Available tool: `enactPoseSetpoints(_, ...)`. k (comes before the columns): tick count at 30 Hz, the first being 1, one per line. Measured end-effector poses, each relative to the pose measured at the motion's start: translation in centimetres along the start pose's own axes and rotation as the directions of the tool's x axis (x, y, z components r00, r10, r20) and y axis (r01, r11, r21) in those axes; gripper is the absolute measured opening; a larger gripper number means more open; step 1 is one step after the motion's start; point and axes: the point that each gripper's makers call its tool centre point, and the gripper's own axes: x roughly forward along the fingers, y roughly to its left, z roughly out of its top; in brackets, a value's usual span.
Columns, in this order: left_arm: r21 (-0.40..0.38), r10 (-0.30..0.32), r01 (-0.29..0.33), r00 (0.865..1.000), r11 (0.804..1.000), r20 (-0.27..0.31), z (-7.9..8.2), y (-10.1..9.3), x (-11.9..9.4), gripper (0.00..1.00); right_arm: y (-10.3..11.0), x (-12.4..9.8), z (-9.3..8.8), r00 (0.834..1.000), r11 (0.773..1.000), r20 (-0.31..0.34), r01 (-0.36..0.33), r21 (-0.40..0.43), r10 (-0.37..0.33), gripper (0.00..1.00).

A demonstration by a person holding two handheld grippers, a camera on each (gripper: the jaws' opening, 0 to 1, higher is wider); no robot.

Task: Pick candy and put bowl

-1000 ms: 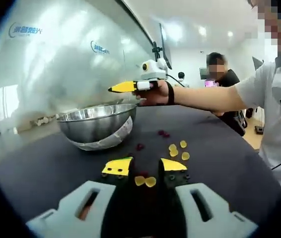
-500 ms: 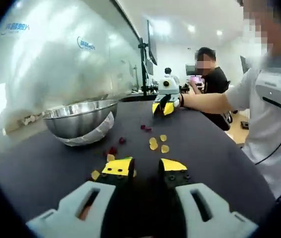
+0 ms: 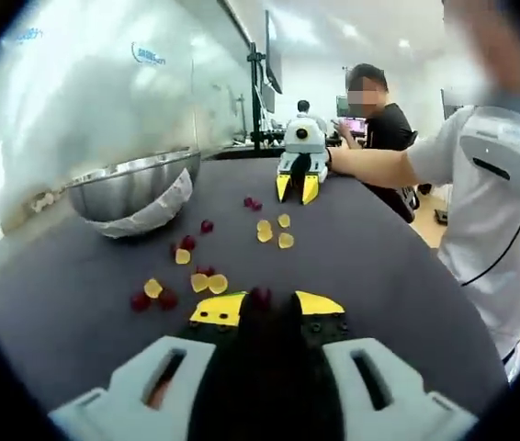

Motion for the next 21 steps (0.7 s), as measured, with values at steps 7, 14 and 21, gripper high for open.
enactPoseSetpoints(7, -0.002, 0.001, -0.001, 1.0, 1.0, -0.004, 0.0, 0.0, 0.1, 0.12, 0.8, 4.1, 1.6, 0.997, 0.997, -0.02, -0.074, -0.033, 0.074, 0.14)
enactPoseSetpoints(14, 0.011, -0.003, 0.003, 1.0, 1.0, -0.005, 0.1, 0.0, 0.4, 0.08, 1.2, 5.8, 2.3, 0.996, 0.994, -0.011, -0.086, -0.065, 0.085, 0.1)
enactPoseSetpoints(21, 0.026, 0.0, 0.0, 1.0, 1.0, -0.007, 0.3, 0.0, 0.8, 0.04, 1.1, 5.8, 2.4, 0.997, 0.994, 0.017, -0.07, -0.078, 0.072, 0.04)
